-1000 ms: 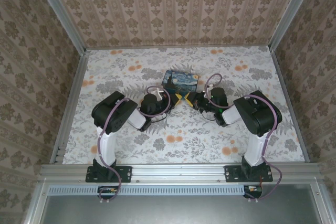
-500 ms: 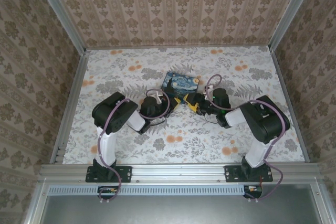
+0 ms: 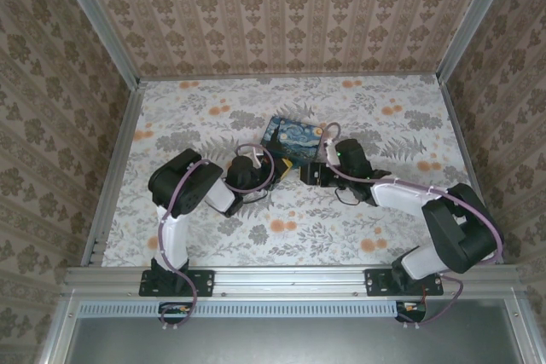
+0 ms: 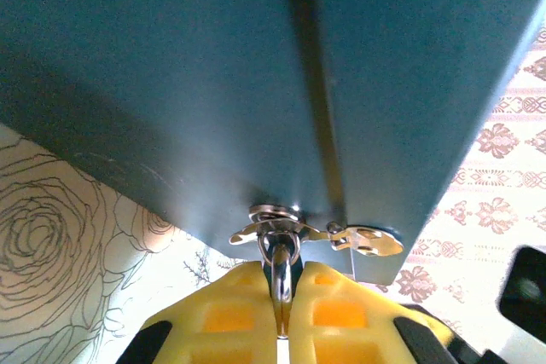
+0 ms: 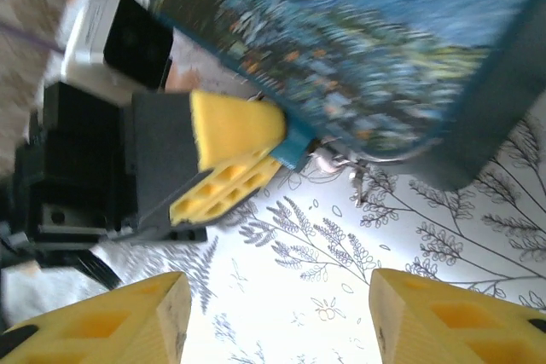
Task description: Unlock the padlock with the key
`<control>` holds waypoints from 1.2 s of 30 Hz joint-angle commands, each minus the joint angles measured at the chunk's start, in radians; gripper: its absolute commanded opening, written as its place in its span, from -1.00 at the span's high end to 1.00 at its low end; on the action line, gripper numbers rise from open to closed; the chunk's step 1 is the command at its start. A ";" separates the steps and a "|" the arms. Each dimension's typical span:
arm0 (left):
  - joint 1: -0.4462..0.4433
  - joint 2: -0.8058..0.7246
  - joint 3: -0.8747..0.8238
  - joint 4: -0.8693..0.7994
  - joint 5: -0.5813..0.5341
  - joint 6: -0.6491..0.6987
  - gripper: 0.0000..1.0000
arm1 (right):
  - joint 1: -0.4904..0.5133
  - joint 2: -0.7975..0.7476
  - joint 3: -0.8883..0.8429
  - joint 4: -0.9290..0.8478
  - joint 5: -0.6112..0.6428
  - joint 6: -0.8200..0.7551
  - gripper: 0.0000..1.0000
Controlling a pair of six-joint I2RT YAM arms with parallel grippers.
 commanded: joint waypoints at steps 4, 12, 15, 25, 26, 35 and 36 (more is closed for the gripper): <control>0.010 -0.019 -0.012 0.031 0.035 -0.033 1.00 | 0.125 0.028 0.068 -0.201 0.299 -0.278 0.03; 0.010 -0.015 -0.003 0.028 0.066 -0.087 1.00 | 0.145 0.074 0.102 -0.201 0.411 -0.384 0.21; 0.010 -0.012 -0.001 0.026 0.079 -0.104 1.00 | 0.145 0.084 0.118 -0.205 0.406 -0.423 0.22; 0.010 -0.015 -0.013 0.023 0.089 -0.133 1.00 | 0.155 0.125 0.163 -0.193 0.377 -0.481 0.27; 0.009 -0.015 -0.013 0.023 0.090 -0.134 1.00 | 0.159 0.132 0.170 -0.195 0.378 -0.486 0.29; 0.010 -0.016 -0.015 0.023 0.093 -0.136 1.00 | 0.185 0.215 0.238 -0.205 0.426 -0.499 0.32; 0.009 -0.017 -0.016 0.023 0.093 -0.135 1.00 | 0.185 0.221 0.243 -0.206 0.433 -0.501 0.33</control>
